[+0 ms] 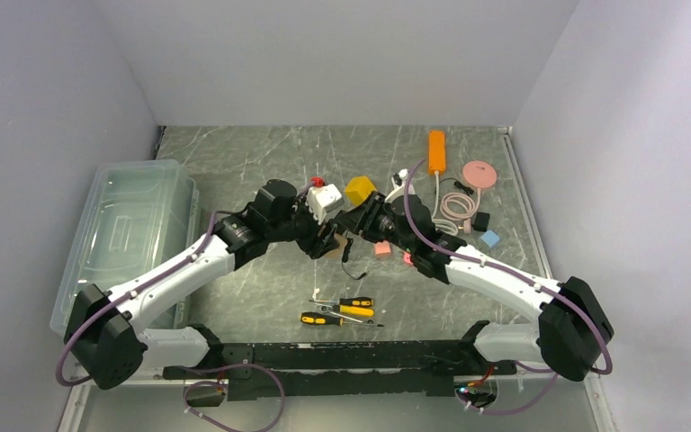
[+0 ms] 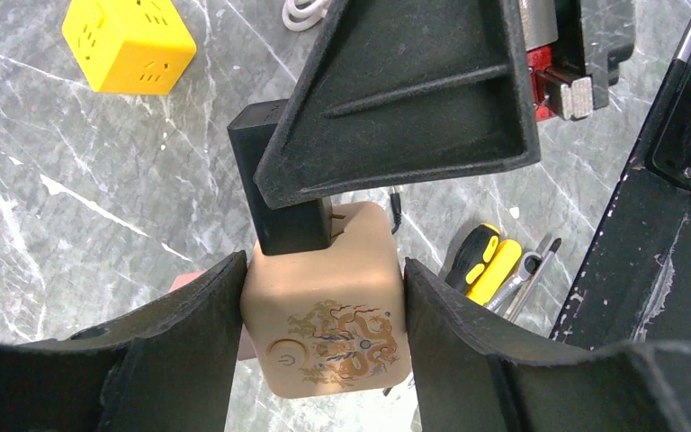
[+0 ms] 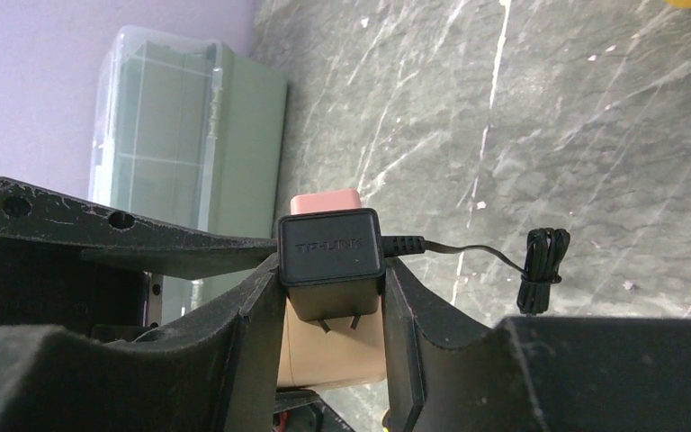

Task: Pull the plug off the socket
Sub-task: Remove the plug from the socket.

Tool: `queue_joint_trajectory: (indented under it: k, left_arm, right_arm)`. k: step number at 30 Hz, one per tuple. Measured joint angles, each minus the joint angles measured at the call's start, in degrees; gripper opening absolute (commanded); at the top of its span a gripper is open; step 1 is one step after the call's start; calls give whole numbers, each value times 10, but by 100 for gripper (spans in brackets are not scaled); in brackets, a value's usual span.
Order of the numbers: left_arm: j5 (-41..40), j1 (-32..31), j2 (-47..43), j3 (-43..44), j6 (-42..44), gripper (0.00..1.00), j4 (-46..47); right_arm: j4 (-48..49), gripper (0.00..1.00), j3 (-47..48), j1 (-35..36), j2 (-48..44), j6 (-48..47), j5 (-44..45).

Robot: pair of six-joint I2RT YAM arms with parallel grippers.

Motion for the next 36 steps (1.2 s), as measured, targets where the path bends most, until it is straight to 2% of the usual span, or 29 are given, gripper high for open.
queue_joint_trajectory:
  k: [7,12,17,23,30,36]
  left_arm:
    - [-11,-6,27,6,0,0,-7]
    - [-13,-7,27,6,0,0,-9]
    - [-19,-7,27,6,-1,0,-16]
    - [-19,-7,23,5,-2,0,-17]
    - [-14,-7,20,5,-4,0,-7]
    - [-15,-7,20,5,-12,0,-5]
  right_arm:
    - [-40,11,10,33,0,-30,69]
    - [-70,0,31,58,1,-54,115]
    - [-83,0,45,73,10,-68,144]
    - [-66,0,31,60,5,-56,122]
    - [-21,0,-4,18,-5,-11,41]
    - [-21,0,-4,23,-8,-20,51]
